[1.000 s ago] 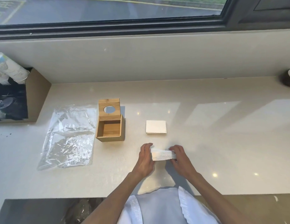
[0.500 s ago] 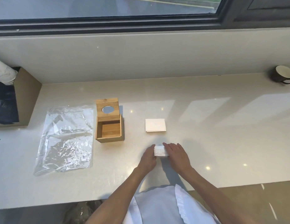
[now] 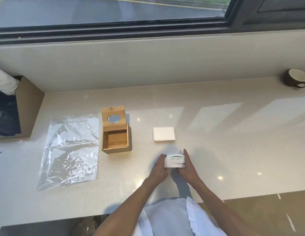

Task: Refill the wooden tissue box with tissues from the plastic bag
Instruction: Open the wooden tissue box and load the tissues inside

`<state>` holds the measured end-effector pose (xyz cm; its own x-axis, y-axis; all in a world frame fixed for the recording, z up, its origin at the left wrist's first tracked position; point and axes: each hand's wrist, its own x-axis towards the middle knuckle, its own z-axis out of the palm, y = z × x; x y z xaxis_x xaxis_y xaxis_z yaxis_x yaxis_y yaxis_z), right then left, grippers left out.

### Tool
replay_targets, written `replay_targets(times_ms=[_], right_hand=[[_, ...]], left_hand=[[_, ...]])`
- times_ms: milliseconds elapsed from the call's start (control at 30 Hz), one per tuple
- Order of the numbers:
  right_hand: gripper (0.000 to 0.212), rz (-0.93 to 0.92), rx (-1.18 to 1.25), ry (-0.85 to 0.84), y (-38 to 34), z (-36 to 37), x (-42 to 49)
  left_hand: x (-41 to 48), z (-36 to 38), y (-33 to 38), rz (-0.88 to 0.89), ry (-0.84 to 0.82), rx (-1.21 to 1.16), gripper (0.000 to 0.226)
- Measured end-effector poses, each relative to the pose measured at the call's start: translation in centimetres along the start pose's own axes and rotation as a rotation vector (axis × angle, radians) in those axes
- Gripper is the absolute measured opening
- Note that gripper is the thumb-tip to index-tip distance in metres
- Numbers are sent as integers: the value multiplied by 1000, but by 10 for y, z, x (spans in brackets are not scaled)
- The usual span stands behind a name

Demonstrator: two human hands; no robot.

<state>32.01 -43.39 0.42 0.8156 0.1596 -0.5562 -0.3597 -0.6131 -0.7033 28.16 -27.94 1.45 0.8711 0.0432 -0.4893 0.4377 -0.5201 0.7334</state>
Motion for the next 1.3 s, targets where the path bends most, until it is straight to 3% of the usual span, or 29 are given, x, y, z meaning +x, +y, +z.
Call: replay_targets(times_ms=[67,200,333,500,633,700,767,867,933,1033,1133,1200,1300], right_hand=[[79,-41,-30,22,2,-2,-1],[63,-247,-262,27,11,-12,-4],[49,-305,-569,45,11,-25,-1],[36,-460,-699,77,9,-30,2],[55,-504,-737,65,9,-26,2],[54,-546,-790,54,6,-21,4],[50,-574,-860,19,-3,-13,7],[41,-553,-1013,-51,-23,-12,18],[39,-415,-946,-66,-42,-29,34],[40,-173,-544,8,-94,-71,70],[39,-155,-201,-26,-167,-67,103],[41,-223,-216,-166,-218,-23,108],[44,-376,-463,-393,-278,64,97]], left_hand=[[0,2,-1,7,26,37,45],[0,2,-1,113,4,168,62],[4,-1,2,140,40,249,49],[6,-1,1,143,23,284,41],[5,-2,1,140,32,311,39],[6,-3,1,104,23,301,34],[6,-7,0,50,-9,278,41],[-2,-26,0,-34,-28,210,72],[-14,-50,-5,-47,58,140,66],[-37,-101,-21,-21,368,15,36],[-50,-151,-49,-112,714,-159,27],[-48,-182,-69,-248,736,-236,32],[-39,-217,-92,-382,512,-395,53]])
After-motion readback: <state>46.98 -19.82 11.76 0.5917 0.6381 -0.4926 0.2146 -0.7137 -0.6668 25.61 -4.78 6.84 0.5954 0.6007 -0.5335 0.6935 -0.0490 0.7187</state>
